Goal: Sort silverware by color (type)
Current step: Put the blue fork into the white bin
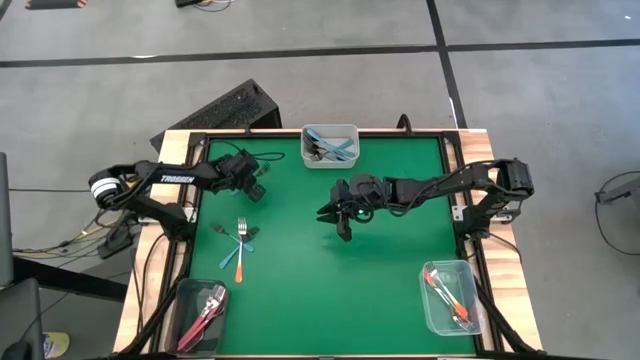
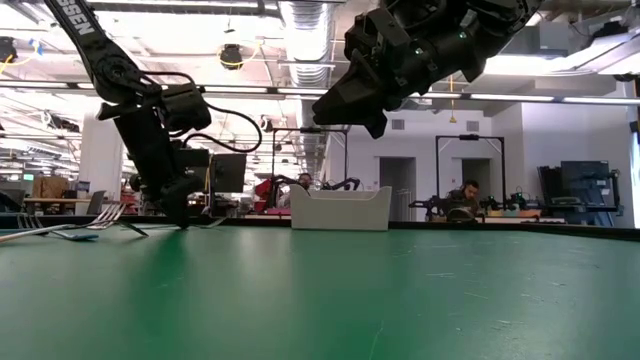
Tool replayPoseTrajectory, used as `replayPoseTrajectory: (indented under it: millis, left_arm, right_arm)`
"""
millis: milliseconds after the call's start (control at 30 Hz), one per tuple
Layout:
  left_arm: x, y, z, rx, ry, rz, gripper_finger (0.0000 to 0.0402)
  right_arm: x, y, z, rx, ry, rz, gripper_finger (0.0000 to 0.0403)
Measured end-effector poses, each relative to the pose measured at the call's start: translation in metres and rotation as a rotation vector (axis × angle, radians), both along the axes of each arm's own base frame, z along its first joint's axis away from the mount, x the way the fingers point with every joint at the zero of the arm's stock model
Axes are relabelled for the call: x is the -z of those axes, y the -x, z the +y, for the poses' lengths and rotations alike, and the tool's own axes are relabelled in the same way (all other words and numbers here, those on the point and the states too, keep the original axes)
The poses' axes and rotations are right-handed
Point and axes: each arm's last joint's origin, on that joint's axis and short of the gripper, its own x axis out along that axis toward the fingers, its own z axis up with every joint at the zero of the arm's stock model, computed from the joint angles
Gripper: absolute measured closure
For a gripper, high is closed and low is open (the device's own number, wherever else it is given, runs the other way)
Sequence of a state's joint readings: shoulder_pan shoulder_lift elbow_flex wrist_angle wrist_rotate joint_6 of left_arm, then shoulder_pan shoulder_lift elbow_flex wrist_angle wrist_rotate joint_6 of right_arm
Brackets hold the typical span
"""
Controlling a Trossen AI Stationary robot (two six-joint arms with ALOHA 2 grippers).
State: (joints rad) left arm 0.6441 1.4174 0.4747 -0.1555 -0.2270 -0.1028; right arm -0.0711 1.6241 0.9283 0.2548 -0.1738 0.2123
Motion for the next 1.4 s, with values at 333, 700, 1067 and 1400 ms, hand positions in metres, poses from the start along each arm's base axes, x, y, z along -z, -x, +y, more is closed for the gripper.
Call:
replayPoseTrajectory:
  millis: [333, 700, 1067, 1400]
  left_arm:
    - [-0.026, -0.010, -0.010, -0.002, -0.014, -0.142, 0.0400]
    - [-0.086, -0.041, -0.075, 0.183, -0.283, -0.515, 0.0401]
    - [-0.100, -0.070, -0.135, 0.305, -0.486, -0.715, 0.0401]
    - [-0.082, -0.093, -0.155, 0.376, -0.546, -0.758, 0.0401]
  right_arm:
    - [-0.003, -0.002, 0.005, 0.076, -0.031, -0.025, 0.0275]
    - [-0.009, -0.003, -0.009, 0.436, -0.008, -0.110, 0.0245]
    - [-0.021, -0.006, -0.012, 0.437, -0.073, -0.246, 0.0155]
    - [-0.023, -0.007, -0.004, 0.408, -0.082, -0.259, 0.0179]
